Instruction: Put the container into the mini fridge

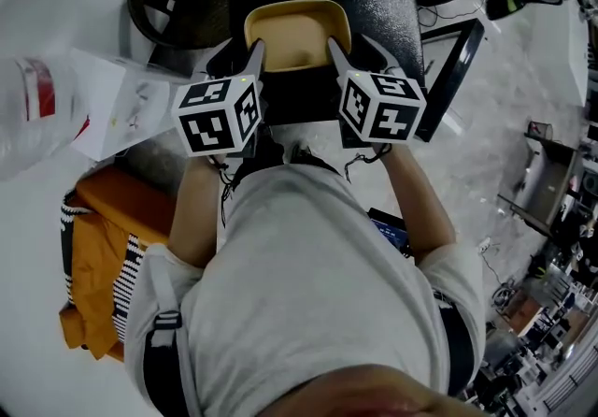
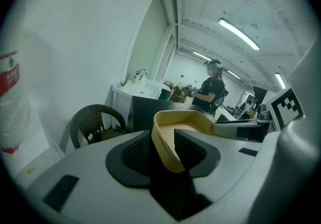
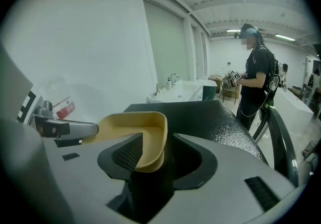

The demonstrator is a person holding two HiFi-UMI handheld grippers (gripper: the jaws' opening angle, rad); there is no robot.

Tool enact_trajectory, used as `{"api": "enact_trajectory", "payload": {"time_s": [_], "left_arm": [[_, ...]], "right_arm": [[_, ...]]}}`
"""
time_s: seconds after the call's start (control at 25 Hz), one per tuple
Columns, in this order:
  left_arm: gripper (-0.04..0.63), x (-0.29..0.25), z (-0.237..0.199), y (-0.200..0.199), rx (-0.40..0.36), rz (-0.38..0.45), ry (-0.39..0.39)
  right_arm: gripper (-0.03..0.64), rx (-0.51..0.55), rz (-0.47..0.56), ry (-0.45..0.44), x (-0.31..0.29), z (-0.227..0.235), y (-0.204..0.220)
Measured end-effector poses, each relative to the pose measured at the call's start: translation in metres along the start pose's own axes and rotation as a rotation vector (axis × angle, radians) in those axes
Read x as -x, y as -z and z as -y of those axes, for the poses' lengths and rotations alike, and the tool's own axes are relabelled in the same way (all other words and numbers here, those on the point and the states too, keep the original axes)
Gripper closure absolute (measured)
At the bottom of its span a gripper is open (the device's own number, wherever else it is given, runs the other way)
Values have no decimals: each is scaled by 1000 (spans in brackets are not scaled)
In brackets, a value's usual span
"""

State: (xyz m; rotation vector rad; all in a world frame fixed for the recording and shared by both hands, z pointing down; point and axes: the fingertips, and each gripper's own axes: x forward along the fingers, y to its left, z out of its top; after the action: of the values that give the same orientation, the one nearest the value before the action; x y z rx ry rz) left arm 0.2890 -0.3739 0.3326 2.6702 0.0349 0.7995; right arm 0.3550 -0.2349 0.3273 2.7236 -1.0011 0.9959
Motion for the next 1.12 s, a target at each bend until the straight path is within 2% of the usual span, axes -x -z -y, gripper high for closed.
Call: {"api": "enact_trajectory", "payload": {"time_s": [0.16, 0.32, 0.56, 0.76, 1.12], "left_arm": [[453, -7, 1, 1, -9, -27, 17], [453, -13, 5, 5, -70, -67, 23], [454, -20, 7, 7, -72, -94, 25], [459, -19, 10, 5, -84, -82, 27], [523, -5, 9, 4, -112, -24, -13]], "right_arm": [[420, -25, -39, 16, -8, 4, 5], [428, -62, -59, 15, -12, 6, 7], [517, -108, -73, 2, -15, 7, 7], [540, -116, -89, -1, -13, 10, 7], [552, -57, -79, 6, 2, 6, 14]]}}
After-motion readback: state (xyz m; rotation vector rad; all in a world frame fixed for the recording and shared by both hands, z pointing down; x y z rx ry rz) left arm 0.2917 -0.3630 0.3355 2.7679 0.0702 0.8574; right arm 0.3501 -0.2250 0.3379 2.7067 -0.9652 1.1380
